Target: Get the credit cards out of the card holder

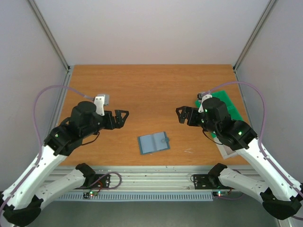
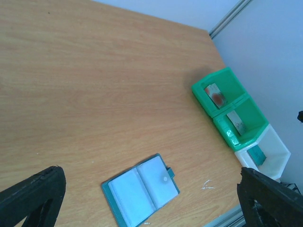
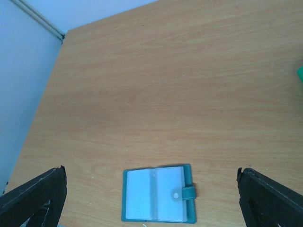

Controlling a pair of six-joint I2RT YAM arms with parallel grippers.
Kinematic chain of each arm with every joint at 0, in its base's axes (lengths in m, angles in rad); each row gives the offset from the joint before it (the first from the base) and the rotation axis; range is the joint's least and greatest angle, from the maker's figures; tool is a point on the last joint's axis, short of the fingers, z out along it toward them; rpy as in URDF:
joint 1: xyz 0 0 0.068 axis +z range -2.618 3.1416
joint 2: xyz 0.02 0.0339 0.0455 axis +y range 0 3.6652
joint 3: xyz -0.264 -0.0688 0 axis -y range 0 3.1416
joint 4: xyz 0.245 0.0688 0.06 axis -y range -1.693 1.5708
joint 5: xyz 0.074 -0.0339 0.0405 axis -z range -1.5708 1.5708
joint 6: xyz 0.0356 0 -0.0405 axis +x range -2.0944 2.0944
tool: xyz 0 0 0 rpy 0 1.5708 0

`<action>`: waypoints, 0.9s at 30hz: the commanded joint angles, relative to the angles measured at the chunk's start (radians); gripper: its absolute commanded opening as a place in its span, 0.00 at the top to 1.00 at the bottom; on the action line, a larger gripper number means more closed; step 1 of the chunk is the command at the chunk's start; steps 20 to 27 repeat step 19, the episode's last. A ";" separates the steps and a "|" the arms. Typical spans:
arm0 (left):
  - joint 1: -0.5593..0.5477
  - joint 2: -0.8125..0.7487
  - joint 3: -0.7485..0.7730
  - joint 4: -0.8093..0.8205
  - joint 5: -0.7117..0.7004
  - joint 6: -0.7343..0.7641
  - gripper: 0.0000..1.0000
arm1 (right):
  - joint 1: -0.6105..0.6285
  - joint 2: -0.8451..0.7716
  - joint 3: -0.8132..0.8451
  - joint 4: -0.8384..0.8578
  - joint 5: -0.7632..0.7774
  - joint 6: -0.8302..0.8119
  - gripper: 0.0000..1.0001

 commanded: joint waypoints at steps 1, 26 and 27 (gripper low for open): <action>-0.001 -0.062 0.003 -0.012 -0.033 0.061 0.01 | 0.007 -0.017 0.037 -0.051 0.013 -0.029 0.02; -0.002 -0.080 -0.043 0.014 -0.088 0.051 0.01 | 0.006 -0.003 0.023 -0.030 -0.021 -0.015 0.02; -0.002 -0.080 -0.043 0.014 -0.088 0.051 0.01 | 0.006 -0.003 0.023 -0.030 -0.021 -0.015 0.02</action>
